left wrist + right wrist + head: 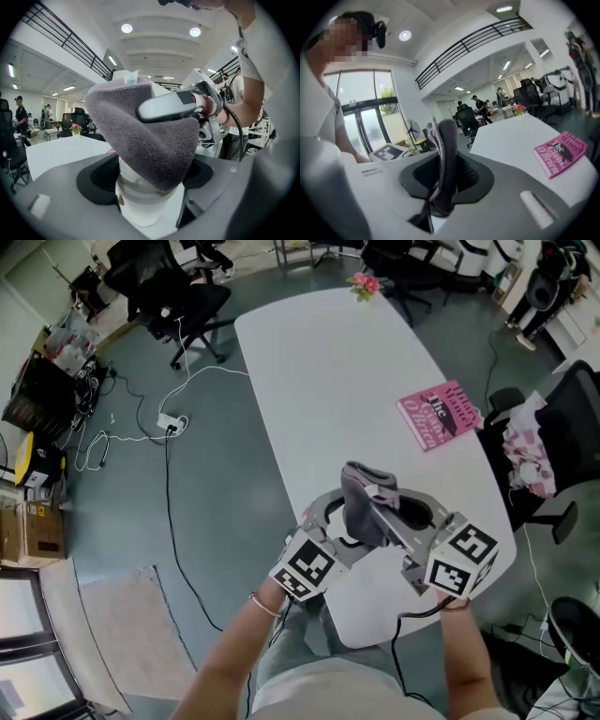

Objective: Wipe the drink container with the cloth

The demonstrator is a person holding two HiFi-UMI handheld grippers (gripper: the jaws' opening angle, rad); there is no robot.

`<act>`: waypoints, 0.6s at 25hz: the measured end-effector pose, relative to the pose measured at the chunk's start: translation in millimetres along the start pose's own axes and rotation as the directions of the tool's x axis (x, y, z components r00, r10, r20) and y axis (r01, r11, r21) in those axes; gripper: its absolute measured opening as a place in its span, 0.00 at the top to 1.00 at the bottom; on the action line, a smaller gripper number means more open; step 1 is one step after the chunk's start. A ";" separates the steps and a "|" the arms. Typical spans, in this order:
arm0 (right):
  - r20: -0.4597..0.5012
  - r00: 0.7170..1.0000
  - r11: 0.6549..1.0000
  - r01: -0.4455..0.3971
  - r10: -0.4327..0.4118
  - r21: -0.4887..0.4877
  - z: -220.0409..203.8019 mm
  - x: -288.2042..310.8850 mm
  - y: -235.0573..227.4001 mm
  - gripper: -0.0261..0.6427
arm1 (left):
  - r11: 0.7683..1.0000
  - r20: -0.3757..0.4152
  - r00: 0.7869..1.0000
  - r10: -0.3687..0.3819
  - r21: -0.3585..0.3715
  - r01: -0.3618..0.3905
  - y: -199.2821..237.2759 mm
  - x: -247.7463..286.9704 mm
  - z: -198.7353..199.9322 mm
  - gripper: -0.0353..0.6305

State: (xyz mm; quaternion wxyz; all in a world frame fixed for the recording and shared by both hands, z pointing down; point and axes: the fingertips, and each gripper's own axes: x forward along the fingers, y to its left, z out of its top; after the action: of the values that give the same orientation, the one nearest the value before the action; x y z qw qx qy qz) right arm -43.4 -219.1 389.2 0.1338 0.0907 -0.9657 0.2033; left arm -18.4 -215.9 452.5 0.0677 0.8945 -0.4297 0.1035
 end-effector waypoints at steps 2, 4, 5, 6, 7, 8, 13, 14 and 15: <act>-0.023 0.999 0.993 0.034 -0.036 -0.114 -0.6 2.2 3.7 0.86 | 1.000 0.001 1.000 0.000 0.001 0.000 0.6 -0.6 0.2 0.39; -0.033 0.997 0.979 0.058 -0.066 -0.197 -2.1 3.8 5.8 0.86 | 1.000 0.002 1.000 0.001 0.001 -0.001 0.5 -1.1 -0.2 0.39; -0.034 0.996 0.973 0.069 -0.078 -0.222 -3.1 4.0 5.8 0.86 | 1.000 0.003 1.000 0.000 0.000 0.000 0.2 -1.0 -0.5 0.39; -0.034 0.995 0.968 0.078 -0.089 -0.238 -3.8 4.0 4.9 0.86 | 1.000 0.003 1.000 0.000 0.000 0.000 -0.1 -0.8 -0.5 0.39; -0.035 0.994 0.965 0.088 -0.099 -0.249 -4.2 3.7 3.4 0.86 | 1.000 0.003 1.000 -0.001 -0.001 0.001 -0.3 -0.4 -0.3 0.39; -0.036 0.993 0.962 0.097 -0.110 -0.257 -4.3 3.4 1.5 0.86 | 1.000 0.003 1.000 -0.001 0.000 0.001 -0.3 -0.2 0.0 0.39; -0.053 0.983 0.942 0.151 -0.175 -0.299 -4.0 3.0 -5.9 0.86 | 1.000 0.003 1.000 0.001 0.000 -0.001 0.0 -2.2 1.6 0.39; -0.058 0.981 0.939 0.161 -0.187 -0.303 -4.5 3.0 -7.4 0.86 | 1.000 0.003 1.000 0.001 0.000 -0.001 0.1 -2.5 1.4 0.39; -0.061 0.978 0.937 0.171 -0.198 -0.305 -5.0 2.7 -9.2 0.86 | 1.000 0.003 1.000 0.002 0.000 -0.002 0.0 -2.5 1.1 0.39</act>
State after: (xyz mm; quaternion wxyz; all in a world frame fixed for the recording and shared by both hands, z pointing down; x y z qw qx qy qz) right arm -42.6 -225.7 397.8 0.2084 0.1503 -0.9653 0.0457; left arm -19.8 -214.2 450.8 0.0668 0.8943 -0.4305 0.1024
